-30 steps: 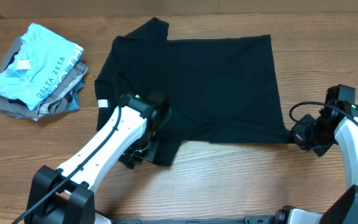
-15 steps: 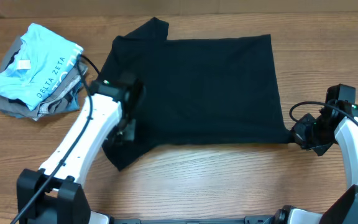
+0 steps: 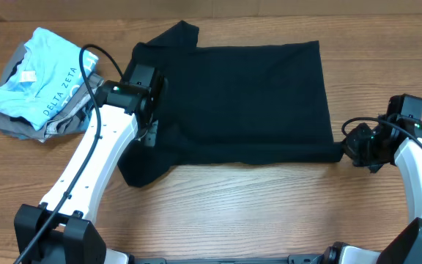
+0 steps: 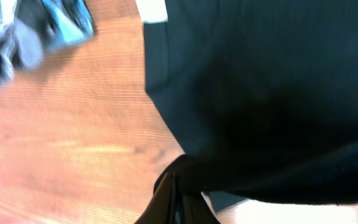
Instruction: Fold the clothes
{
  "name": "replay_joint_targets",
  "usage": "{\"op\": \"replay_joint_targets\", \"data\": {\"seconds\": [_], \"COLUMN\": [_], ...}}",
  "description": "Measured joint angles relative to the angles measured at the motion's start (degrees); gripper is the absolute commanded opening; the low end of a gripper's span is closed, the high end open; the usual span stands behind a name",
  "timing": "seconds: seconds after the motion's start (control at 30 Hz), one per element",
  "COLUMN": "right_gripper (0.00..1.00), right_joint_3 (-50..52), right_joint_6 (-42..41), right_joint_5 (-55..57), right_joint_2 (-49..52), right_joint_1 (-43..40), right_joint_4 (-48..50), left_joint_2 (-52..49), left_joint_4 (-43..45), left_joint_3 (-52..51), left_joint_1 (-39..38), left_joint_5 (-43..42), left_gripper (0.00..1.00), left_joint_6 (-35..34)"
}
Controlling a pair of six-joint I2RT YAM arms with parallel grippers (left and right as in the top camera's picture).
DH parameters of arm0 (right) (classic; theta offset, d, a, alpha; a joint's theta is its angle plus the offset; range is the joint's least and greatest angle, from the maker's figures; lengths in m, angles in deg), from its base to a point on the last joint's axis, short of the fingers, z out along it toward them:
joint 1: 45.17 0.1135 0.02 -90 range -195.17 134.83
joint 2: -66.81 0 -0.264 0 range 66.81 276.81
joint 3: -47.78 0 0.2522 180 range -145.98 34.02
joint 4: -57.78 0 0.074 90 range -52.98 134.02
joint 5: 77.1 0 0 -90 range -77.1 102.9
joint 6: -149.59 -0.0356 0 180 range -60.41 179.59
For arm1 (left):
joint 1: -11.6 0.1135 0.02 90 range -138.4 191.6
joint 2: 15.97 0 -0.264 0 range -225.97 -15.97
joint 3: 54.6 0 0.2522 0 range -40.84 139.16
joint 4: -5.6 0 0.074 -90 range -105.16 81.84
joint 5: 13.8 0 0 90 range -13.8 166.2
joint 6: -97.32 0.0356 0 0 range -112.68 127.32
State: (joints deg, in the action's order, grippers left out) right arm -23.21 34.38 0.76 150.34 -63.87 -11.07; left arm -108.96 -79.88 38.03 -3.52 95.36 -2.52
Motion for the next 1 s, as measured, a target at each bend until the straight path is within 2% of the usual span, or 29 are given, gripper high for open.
{"op": "replay_joint_targets", "data": {"seconds": [0.3,0.6,0.93,0.97,1.0], "right_gripper": [0.04,0.07,0.07,0.07,0.08], "right_joint_3": [-0.02,-0.04,-0.07,-0.07,-0.07], "right_joint_6": [-0.09,-1.42,-1.84,-1.81,-1.86], "right_joint_5": [-0.63,-1.22,-1.38,-1.4,-1.4], "right_joint_2": [0.0,1.55,5.51,5.66,5.81], "right_joint_1": [-0.02,1.29,4.28,4.26,4.26], "right_joint_4": [6.51,13.88,18.51,19.15,19.93], "left_joint_2": [0.0,-1.99,-10.16,-10.58,-10.97], "left_joint_4": [14.47,21.62,24.13,24.68,25.31], "left_joint_3": [0.02,0.04,0.04,0.04,0.04], "left_joint_1": [0.0,0.0,0.22,0.22,0.22], "left_joint_5": [1.6,2.19,3.91,4.15,4.35], "left_gripper": [0.04,0.04,0.06,0.07,0.13], "left_joint_6": [10.12,21.05,24.0,24.02,24.04]}}
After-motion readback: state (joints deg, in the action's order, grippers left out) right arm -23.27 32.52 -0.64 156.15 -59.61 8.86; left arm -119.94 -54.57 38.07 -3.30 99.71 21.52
